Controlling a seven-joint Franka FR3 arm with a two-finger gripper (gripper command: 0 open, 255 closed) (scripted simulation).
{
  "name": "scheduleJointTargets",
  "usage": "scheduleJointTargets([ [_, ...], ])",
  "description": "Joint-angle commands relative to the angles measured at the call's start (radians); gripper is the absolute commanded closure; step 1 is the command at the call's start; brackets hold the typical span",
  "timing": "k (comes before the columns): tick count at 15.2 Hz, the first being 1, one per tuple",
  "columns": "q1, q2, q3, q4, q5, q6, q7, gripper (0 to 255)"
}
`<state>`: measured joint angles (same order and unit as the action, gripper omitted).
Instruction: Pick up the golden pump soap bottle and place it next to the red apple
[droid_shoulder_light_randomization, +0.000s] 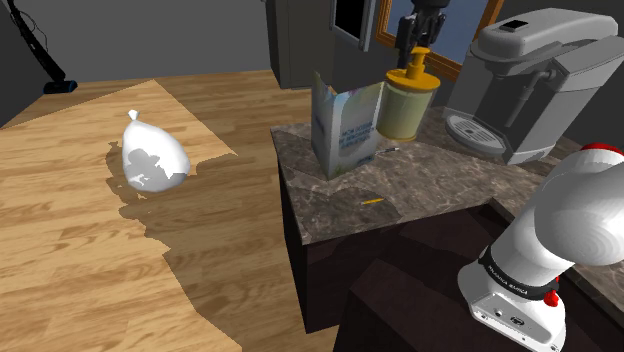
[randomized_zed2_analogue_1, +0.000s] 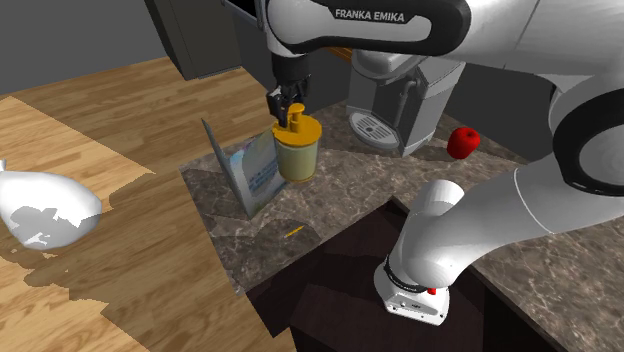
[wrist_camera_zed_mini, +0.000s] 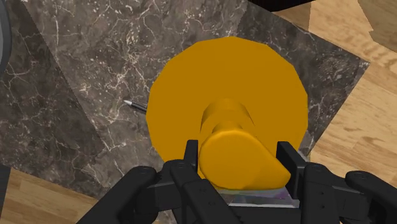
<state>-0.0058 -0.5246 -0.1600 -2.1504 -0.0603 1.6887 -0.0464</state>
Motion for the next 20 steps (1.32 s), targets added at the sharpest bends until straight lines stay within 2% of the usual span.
scheduleJointTargets([
  [1,0.002,0.006,0.003,0.033,0.002,-0.027,0.002,255],
  [14,0.008,0.06,0.007,0.257,0.011,-0.197,-0.001,255],
  [20,-0.028,-0.031,-0.062,0.203,-0.032,-0.229,-0.098,255],
])
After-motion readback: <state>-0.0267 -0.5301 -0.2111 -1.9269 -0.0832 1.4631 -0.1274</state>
